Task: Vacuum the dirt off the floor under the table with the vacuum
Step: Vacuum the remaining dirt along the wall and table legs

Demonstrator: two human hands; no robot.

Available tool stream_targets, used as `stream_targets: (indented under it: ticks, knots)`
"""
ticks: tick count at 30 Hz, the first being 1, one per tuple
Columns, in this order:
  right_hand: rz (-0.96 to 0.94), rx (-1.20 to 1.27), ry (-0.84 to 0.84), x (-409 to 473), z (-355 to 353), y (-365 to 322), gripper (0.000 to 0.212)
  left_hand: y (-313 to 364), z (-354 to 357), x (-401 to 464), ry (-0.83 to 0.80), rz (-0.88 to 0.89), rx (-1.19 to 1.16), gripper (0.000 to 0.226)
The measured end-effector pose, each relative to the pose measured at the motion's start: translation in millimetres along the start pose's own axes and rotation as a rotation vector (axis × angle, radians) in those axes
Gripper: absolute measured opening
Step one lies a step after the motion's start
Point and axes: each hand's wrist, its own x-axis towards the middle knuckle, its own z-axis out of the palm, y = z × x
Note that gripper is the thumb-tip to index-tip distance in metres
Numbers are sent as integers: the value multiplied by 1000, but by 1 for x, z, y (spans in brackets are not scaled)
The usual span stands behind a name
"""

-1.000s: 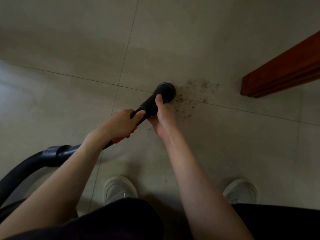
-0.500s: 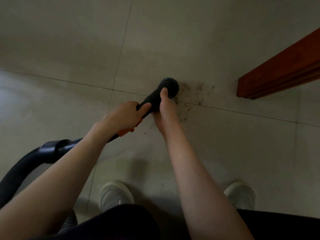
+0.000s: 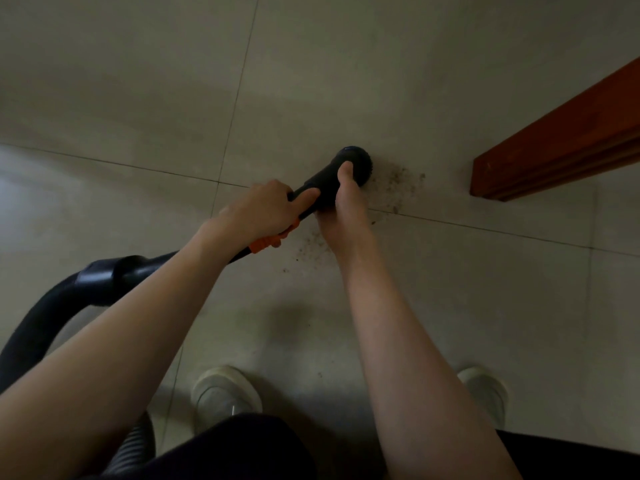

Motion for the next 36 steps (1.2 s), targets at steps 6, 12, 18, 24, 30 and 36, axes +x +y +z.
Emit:
stream_targets:
  ticks: [6, 12, 18, 24, 30, 36]
  knots:
    - [22, -6, 4, 2, -1, 0, 53, 4, -8, -2, 15, -23, 57, 56]
    - [0, 65, 2, 8, -14, -13, 55, 20, -6, 5, -8, 15, 87, 59]
    - [-10, 143, 5, 10, -22, -28, 53, 39, -8, 12, -40, 14, 119, 62]
    - [-27, 182, -18, 11, -33, -39, 51, 55, -6, 19, -63, 31, 131, 63]
    - [-59, 248, 7, 12, -43, -50, 50, 68, -2, 25, -73, 57, 114, 63]
    - [-116, 298, 9, 17, -58, -59, 50, 86, 8, 28, -63, 78, 147, 64]
